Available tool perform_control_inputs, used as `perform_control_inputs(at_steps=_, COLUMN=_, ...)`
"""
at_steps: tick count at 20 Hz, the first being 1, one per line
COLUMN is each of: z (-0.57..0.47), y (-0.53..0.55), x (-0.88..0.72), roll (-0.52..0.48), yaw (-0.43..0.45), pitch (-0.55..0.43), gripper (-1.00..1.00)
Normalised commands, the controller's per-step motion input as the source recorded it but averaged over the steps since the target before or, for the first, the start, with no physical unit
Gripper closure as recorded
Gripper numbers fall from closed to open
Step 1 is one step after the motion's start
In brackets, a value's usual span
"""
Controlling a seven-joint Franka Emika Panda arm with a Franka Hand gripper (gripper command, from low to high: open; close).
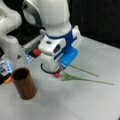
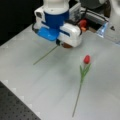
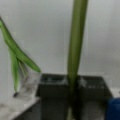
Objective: Flower insertion into a vase
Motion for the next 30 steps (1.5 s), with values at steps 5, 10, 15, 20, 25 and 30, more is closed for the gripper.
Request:
perform_control_inputs(at_steps=5, z=0.11, y=0.10, x=-0.34, roll=-0.007, yaw=0.055, pitch=0.029, gripper=1.00)
perform_control_inputs(at_steps=10, z=0.11, y=-0.07, x=-0.54, roll=-0.024, yaw=0.132, pitch=-0.033, gripper=1.00)
perform_control_inputs(at_steps=15, z=0.07, y=-0.30, x=-0.74, roll=-0.010, yaw=0.128, pitch=-0.132, gripper=1.00)
perform_control_inputs(at_steps=20, z=-0.12, y=-0.40, x=-0.83, roll=-0.052, yaw=0.096, pitch=-0.205, gripper=1.00)
perform_control_inputs(at_steps=25, z=-0.15, y=-0.32, x=-0.77, roll=-0.147, yaw=0.083, pitch=-0.144, gripper=1.00)
perform_control_inputs(at_steps=30, z=-0.14, y=-0.28, x=-0.69, roll=-0.207, yaw=0.094, pitch=-0.089, gripper=1.00)
